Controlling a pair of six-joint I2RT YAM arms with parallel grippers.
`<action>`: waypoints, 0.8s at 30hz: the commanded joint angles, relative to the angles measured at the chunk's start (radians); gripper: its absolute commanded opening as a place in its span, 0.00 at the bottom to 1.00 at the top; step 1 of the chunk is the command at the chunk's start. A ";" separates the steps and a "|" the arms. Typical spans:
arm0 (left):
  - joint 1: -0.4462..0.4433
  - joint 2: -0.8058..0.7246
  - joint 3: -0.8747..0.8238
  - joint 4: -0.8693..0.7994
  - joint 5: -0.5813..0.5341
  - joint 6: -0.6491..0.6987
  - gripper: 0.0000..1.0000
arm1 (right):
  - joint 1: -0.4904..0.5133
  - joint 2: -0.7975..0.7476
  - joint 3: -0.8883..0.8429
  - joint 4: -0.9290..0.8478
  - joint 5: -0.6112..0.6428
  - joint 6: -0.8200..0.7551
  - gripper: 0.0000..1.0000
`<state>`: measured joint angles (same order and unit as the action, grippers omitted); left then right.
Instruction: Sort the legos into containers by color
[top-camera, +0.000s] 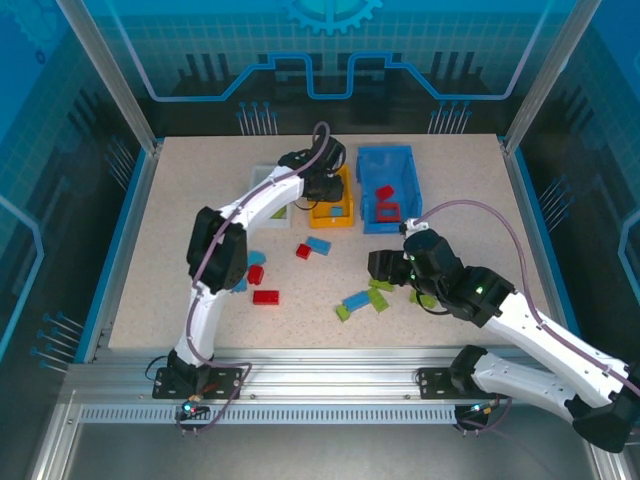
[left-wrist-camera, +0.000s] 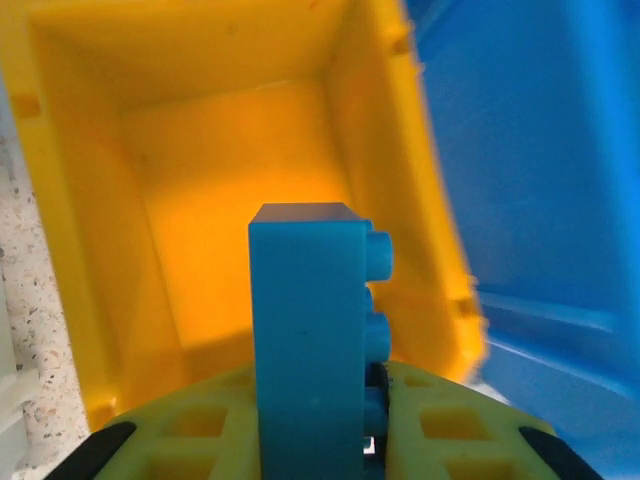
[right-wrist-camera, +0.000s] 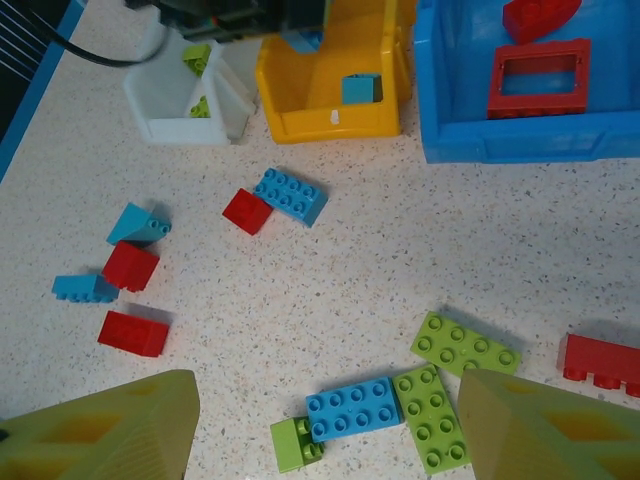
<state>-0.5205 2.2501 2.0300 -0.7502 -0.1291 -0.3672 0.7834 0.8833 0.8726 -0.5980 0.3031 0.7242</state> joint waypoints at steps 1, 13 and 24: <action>0.004 0.050 0.079 -0.120 -0.059 -0.024 0.24 | -0.018 -0.017 0.012 0.010 -0.013 -0.010 0.70; -0.027 -0.097 -0.013 -0.058 0.014 -0.069 0.61 | -0.132 0.032 0.028 -0.166 0.048 0.064 0.72; -0.198 -0.567 -0.552 0.360 0.119 -0.126 0.68 | -0.410 0.219 -0.035 -0.220 -0.083 0.414 0.64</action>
<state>-0.6624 1.7901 1.6093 -0.5575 -0.0616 -0.4728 0.4095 1.0821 0.8776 -0.8112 0.2581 0.9913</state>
